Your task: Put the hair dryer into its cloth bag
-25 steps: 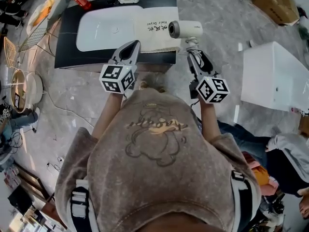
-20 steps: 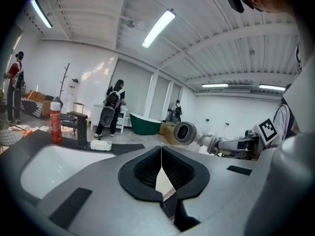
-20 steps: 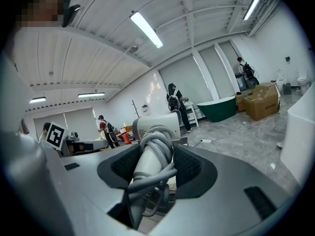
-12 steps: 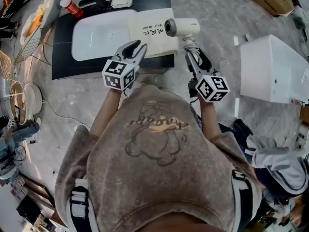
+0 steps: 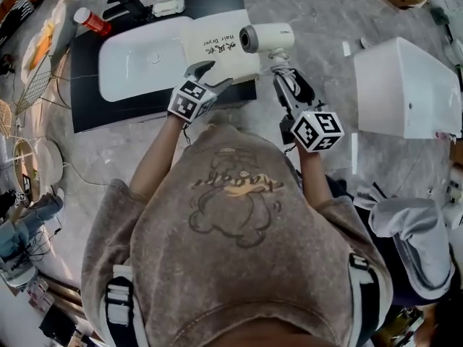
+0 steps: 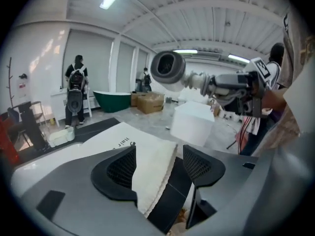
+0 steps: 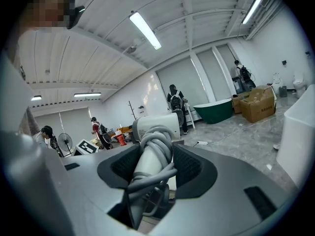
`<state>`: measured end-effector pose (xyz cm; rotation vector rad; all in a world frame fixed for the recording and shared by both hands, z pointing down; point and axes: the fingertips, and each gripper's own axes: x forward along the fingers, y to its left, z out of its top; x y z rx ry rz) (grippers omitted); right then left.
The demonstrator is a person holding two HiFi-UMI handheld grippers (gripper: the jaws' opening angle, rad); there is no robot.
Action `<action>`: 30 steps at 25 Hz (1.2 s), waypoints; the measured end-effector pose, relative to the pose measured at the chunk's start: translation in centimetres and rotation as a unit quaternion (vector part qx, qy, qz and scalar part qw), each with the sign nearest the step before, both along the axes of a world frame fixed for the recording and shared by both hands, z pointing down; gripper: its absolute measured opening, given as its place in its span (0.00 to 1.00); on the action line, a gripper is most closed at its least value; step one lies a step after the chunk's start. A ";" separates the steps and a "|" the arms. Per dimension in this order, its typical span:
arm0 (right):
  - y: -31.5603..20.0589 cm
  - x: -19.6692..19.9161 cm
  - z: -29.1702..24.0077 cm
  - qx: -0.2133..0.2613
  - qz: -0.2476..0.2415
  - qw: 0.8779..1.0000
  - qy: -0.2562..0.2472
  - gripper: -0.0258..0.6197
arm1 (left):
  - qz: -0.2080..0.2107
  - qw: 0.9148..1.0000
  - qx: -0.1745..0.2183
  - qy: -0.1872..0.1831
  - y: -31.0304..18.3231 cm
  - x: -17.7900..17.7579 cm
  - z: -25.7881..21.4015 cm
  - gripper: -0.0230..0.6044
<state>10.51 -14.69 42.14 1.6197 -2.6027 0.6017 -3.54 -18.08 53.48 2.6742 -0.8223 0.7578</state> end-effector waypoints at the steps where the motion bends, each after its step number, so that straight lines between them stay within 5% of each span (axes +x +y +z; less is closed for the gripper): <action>1: 0.0 0.0 0.0 0.000 0.001 1.000 0.000 0.37 | 0.016 1.000 -0.003 -0.016 0.1 0.3 0.9 0.50; 6: -0.1 0.0 -0.1 0.002 0.005 1.000 -0.002 0.37 | 0.076 0.993 -0.007 -0.095 0.2 1.3 5.5 0.50; 12: -0.2 -0.1 -0.1 0.000 0.013 1.000 -0.003 0.37 | 0.111 0.983 -0.010 -0.148 0.6 1.8 8.8 0.49; 30: 0.2 0.9 -0.3 -0.006 0.030 0.999 -0.011 0.37 | 0.127 0.978 -0.010 -0.164 0.3 2.2 9.9 0.20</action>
